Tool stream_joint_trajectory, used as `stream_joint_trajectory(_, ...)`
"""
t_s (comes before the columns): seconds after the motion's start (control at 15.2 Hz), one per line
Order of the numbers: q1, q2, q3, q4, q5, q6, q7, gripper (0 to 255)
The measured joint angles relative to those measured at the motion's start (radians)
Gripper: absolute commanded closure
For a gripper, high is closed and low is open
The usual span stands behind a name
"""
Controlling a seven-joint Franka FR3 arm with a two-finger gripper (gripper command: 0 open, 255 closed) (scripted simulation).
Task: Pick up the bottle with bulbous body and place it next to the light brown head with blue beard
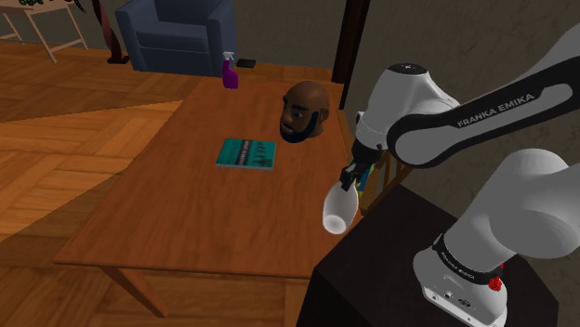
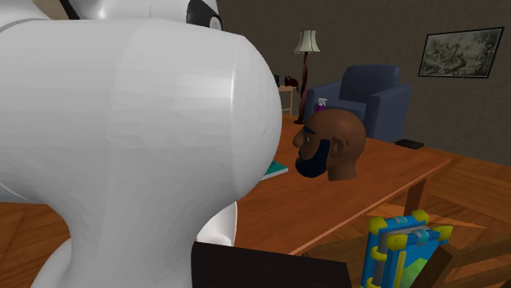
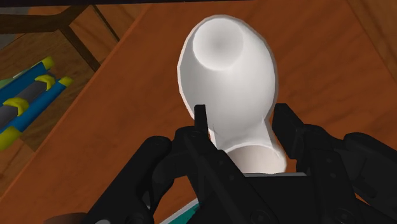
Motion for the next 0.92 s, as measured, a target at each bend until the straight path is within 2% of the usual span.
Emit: stream_joint_trajectory(0.92, 0.002, -0.181, -0.007, 0.101, -0.001, -0.281, -0.003, 255)
